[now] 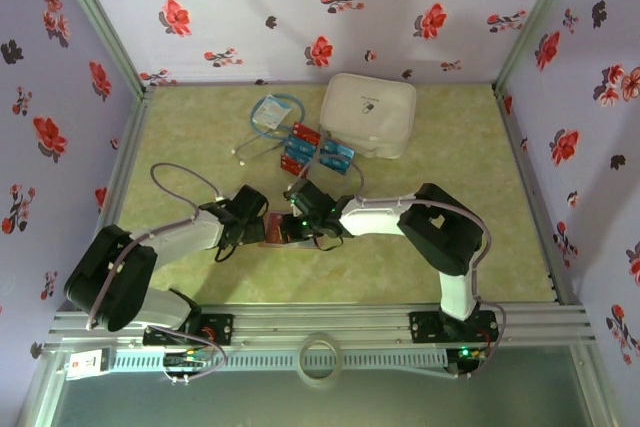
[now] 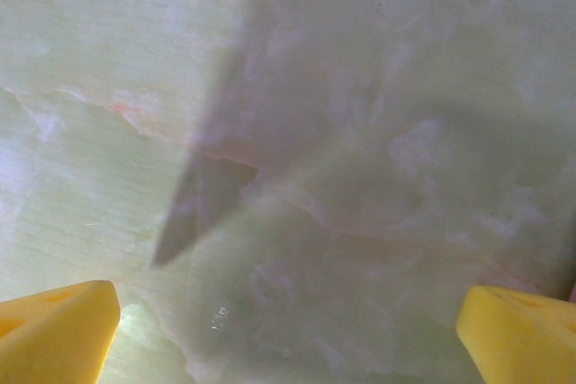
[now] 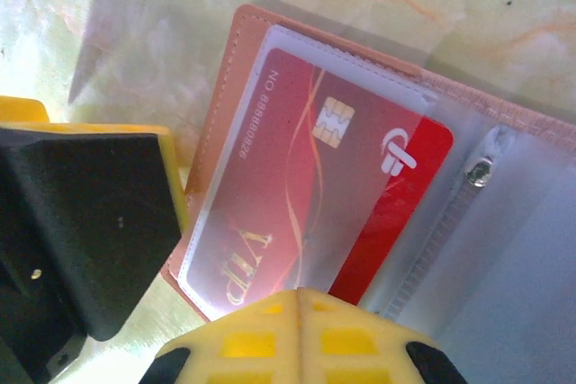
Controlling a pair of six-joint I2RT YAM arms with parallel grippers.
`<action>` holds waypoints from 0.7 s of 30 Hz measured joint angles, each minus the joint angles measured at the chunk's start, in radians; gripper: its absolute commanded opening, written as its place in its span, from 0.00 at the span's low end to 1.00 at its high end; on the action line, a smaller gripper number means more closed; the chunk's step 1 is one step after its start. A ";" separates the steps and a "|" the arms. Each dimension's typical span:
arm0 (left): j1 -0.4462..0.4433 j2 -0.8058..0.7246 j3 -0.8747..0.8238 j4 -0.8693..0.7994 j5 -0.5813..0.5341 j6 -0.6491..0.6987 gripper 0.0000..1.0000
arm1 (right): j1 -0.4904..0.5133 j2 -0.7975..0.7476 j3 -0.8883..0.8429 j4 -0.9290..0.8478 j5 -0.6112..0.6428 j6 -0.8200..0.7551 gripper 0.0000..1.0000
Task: Put the credit cards into the card holder
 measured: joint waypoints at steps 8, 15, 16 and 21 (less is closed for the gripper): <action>0.000 -0.020 0.000 -0.017 0.000 0.001 1.00 | -0.023 -0.127 -0.032 -0.076 0.026 -0.026 0.29; -0.005 -0.098 0.026 -0.056 0.028 0.026 1.00 | -0.126 -0.256 -0.092 -0.124 0.043 -0.068 0.33; -0.006 -0.110 0.032 -0.056 0.032 0.029 1.00 | -0.139 -0.258 -0.095 -0.134 0.045 -0.073 0.32; -0.015 -0.165 0.048 -0.047 0.070 0.050 1.00 | -0.158 -0.257 -0.097 -0.169 0.045 -0.102 0.20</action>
